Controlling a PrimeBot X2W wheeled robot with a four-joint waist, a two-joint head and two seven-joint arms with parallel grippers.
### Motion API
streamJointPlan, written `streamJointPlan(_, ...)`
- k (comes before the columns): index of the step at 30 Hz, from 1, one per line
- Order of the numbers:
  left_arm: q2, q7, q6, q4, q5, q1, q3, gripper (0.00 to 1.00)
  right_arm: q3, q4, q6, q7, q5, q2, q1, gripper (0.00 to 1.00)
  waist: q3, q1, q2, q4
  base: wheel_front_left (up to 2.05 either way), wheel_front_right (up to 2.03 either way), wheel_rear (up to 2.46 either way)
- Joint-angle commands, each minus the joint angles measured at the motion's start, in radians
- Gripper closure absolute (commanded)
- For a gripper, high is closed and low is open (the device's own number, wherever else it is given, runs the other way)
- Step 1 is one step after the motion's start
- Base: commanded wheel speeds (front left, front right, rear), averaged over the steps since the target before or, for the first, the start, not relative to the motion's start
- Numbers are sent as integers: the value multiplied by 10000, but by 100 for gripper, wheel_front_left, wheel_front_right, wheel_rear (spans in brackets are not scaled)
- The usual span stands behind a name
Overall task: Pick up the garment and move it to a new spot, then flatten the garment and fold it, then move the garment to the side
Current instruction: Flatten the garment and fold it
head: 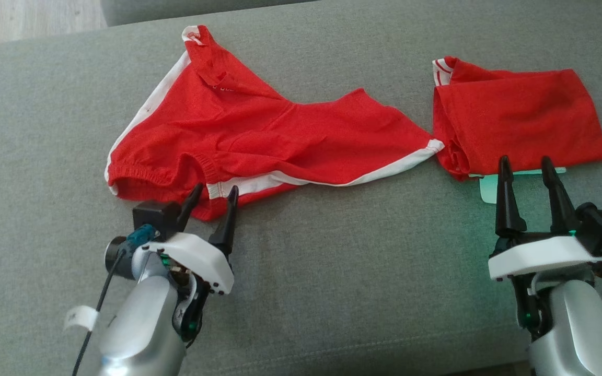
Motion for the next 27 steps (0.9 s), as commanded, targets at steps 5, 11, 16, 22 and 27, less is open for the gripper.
streamJointPlan(5,155,-129,-168,-31,-158,-576,178,100,228,-341,33,-118,81,-28,-356,0,65,0,0,-3,0,0,0)
streamJointPlan(11,141,-212,-256,-123,-298,-608,142,100,311,-264,33,-88,66,-28,-371,0,22,0,0,144,0,0,0)
streamJointPlan(16,172,-263,-130,-639,-261,-355,344,100,580,-50,33,107,85,-28,-339,0,-207,0,0,488,0,0,0)
streamJointPlan(22,296,-270,-39,-1419,-26,305,452,100,810,673,33,692,395,-28,-212,0,-533,0,0,929,0,0,0)
streamJointPlan(27,326,-272,-42,-1817,78,706,430,100,940,1544,33,1193,1060,-28,-197,0,-680,0,0,1189,0,0,0)
